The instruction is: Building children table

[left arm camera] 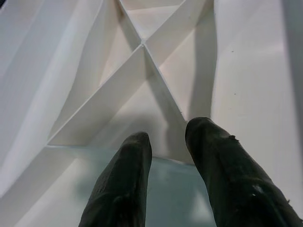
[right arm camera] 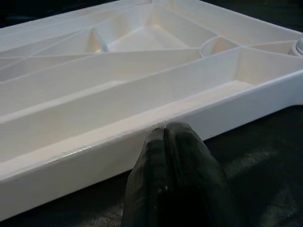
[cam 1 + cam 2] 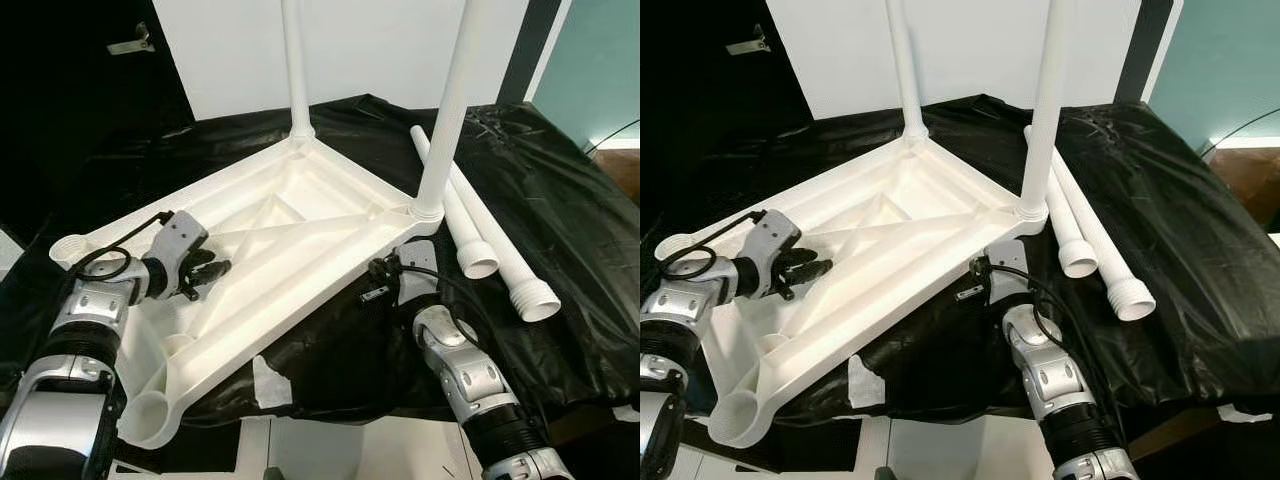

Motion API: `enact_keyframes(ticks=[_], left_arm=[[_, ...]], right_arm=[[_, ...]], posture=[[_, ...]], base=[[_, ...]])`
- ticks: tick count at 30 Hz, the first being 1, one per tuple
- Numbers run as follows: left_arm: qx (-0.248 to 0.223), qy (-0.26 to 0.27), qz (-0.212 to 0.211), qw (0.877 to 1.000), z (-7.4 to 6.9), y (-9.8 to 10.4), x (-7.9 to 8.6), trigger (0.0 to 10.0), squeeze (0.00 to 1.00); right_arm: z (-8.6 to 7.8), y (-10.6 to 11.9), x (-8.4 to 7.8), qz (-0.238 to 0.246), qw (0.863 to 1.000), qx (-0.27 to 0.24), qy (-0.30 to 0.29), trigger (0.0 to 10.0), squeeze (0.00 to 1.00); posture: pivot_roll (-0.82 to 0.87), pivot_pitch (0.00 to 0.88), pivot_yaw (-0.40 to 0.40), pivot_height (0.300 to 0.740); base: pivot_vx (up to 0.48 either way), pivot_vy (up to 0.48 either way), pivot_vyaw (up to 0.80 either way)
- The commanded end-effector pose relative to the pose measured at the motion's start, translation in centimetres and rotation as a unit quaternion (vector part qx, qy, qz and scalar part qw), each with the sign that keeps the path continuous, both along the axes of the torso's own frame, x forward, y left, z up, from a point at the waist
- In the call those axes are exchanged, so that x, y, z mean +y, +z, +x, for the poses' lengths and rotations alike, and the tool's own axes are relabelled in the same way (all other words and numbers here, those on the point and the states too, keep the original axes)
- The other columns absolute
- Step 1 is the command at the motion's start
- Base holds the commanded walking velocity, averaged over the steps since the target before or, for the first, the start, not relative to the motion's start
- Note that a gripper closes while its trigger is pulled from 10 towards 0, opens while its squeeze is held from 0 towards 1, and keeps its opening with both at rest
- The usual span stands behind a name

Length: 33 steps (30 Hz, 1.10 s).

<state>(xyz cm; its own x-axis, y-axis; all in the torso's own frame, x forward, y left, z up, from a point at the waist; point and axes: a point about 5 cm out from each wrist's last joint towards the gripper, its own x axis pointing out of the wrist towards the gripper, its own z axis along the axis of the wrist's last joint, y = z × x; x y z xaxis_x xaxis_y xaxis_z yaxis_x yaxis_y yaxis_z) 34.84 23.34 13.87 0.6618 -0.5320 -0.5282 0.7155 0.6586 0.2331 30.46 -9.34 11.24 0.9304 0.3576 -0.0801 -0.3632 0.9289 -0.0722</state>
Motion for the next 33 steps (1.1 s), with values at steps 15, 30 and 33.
enact_keyframes(ticks=[15,30,33], left_arm=[[0.083,-0.068,0.022,0.994,-1.7,-3.4,-2.4,10.0,0.00],[0.057,-0.001,-0.061,0.996,-2.8,-0.3,1.3,10.0,0.00],[0.060,0.008,-0.087,0.994,-3.7,-0.2,1.7,10.0,0.00]], right_arm=[[-0.2,-0.2,-0.4,-0.001,1.000,0.011,-0.011,10.0,0.00],[-0.5,-0.5,-0.4,0.001,1.000,0.018,-0.015,10.0,0.00],[-0.6,-0.7,-0.3,-0.001,1.000,0.021,-0.011,10.0,0.00]], posture=[[-0.10,0.011,0.057,0.740],[-0.08,0.023,0.060,0.740],[-0.07,0.025,0.054,0.740]], base=[[0.000,0.000,0.00],[0.000,0.000,0.00],[0.000,0.000,0.00]])
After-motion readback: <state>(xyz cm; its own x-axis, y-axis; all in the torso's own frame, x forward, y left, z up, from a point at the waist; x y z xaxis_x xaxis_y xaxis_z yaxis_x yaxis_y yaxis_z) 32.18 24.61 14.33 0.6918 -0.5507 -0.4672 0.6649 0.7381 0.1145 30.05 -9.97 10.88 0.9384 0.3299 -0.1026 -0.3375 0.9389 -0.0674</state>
